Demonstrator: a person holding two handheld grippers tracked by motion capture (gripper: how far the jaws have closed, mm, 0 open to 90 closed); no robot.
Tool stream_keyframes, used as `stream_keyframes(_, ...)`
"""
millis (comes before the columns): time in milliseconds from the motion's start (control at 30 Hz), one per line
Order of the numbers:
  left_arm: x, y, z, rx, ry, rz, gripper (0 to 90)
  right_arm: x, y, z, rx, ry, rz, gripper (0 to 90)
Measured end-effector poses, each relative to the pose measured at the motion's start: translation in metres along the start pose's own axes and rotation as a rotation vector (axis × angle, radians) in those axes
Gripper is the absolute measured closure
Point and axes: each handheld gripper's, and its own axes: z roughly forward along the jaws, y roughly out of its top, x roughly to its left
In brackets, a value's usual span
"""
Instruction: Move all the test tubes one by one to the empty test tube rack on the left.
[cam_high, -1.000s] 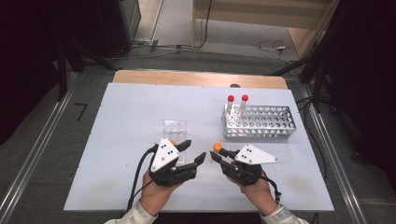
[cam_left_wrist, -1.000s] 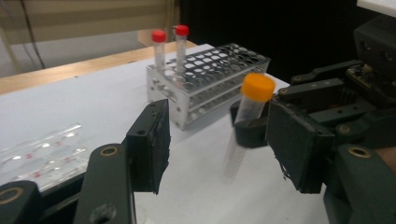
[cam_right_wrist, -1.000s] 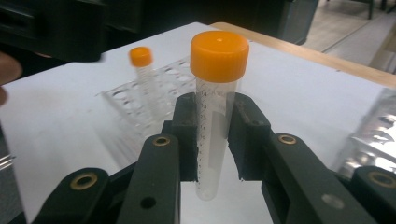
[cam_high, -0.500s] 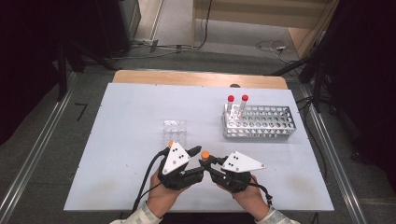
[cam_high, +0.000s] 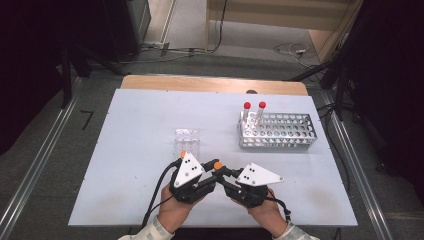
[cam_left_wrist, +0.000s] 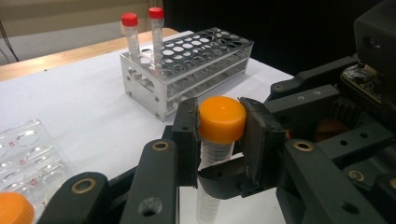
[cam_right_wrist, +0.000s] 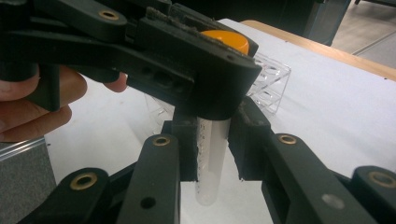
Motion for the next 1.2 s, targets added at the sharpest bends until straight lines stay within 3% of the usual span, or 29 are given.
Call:
stream_keyframes(67,0.000,0.001,-0.001,0.002,0.000,0.003,69.6,0.000,0.001,0.000,-0.001,0.006,-0.002,64.5)
stream_keyframes(167,0.002,0.003,-0.004,-0.016,0.005,-0.003,69.7,0.002,0.002,0.000,-0.001,0.008,-0.011,46.0)
stream_keyframes(300,0.010,0.009,-0.013,-0.047,0.020,-0.019,69.7,0.001,0.002,-0.001,0.015,0.036,-0.018,30.1)
stream_keyframes(567,0.021,0.021,-0.033,-0.107,0.035,-0.053,69.7,-0.003,-0.007,-0.002,0.052,0.050,-0.012,26.9)
stream_keyframes(933,0.041,0.027,-0.059,-0.164,0.102,-0.094,69.7,-0.011,-0.014,-0.010,0.063,0.032,0.006,26.0)
stream_keyframes(1200,0.048,0.027,-0.072,-0.165,0.142,-0.087,69.7,-0.014,-0.016,-0.012,0.062,0.018,0.012,26.1)
